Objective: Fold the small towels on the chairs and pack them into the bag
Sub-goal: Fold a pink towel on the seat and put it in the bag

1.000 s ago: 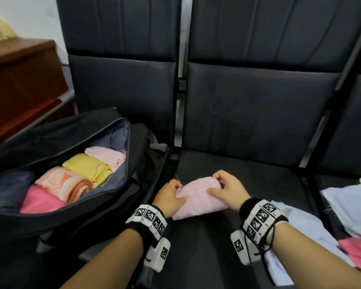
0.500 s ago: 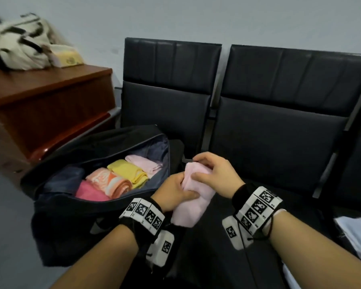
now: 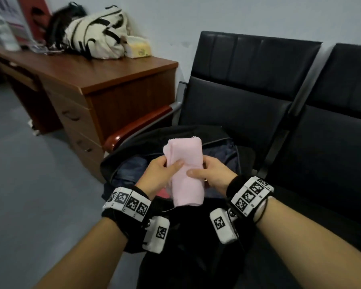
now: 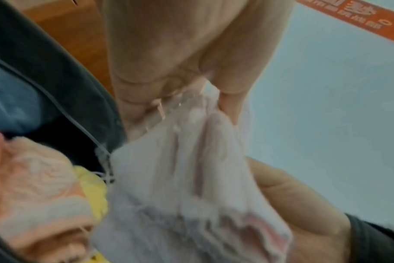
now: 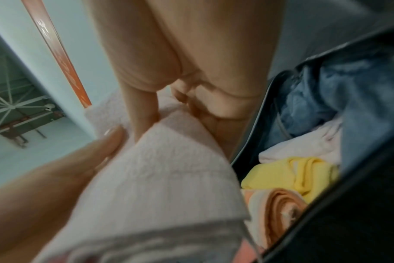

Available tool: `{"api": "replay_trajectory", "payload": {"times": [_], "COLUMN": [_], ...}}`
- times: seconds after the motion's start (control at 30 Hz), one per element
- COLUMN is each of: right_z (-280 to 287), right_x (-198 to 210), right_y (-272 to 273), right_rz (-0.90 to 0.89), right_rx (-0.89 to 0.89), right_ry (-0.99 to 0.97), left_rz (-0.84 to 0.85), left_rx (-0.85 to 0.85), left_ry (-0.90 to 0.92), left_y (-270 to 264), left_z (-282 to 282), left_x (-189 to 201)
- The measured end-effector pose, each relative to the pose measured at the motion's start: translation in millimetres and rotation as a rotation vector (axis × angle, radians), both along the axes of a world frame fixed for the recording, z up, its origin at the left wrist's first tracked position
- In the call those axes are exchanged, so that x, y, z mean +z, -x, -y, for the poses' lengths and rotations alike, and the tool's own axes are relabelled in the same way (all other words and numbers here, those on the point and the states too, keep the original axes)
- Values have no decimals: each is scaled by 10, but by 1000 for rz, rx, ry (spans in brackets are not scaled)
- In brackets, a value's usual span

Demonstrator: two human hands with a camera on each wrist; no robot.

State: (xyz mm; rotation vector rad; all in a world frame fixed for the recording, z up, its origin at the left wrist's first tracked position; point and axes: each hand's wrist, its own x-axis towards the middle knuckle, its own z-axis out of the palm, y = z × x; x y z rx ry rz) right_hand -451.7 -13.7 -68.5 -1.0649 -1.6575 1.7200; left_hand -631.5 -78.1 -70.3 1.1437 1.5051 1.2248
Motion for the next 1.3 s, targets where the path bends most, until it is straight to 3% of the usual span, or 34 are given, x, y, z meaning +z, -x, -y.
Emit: {"api": "replay_trajectory", "payload": {"times": [0.13, 0.3, 0.37, 0.47, 0.57, 0.7, 0.9, 1.07, 1.2, 1.3], "right_z": [-204, -424, -505, -626, -732, -828, -919, -891, -832, -766], "right_x": [-123, -318, -354, -346, -360, -478, -629, -760, -612, -532], "right_y": [413, 705, 772, 861, 929, 1078, 1267, 1356, 1443, 1671], "right_rz": [62, 138, 151, 171, 204, 291, 583, 655, 731, 689], "right_rx": [8, -10, -14, -27, -6, 20, 122, 196, 289, 390], "right_ry": [-30, -13, 0, 19, 22, 8, -137, -135, -253, -273], "left_rz": [-174, -467, -376, -38, 165, 274, 428, 235, 225, 248], "left_rx": [236, 458, 544, 621, 582, 436, 372, 438, 481, 517], "left_ry": [51, 302, 353, 368, 466, 608, 513, 359, 149, 16], "left_y": [697, 1359, 1495, 1645, 1705, 1692, 1696, 1795, 1870, 1817], "left_z": [-84, -75, -58, -12, 26, 10, -31, -113, 49, 159], "left_x": [-206, -528, -632, -783, -860, -854, -892, -797, -588, -410]}}
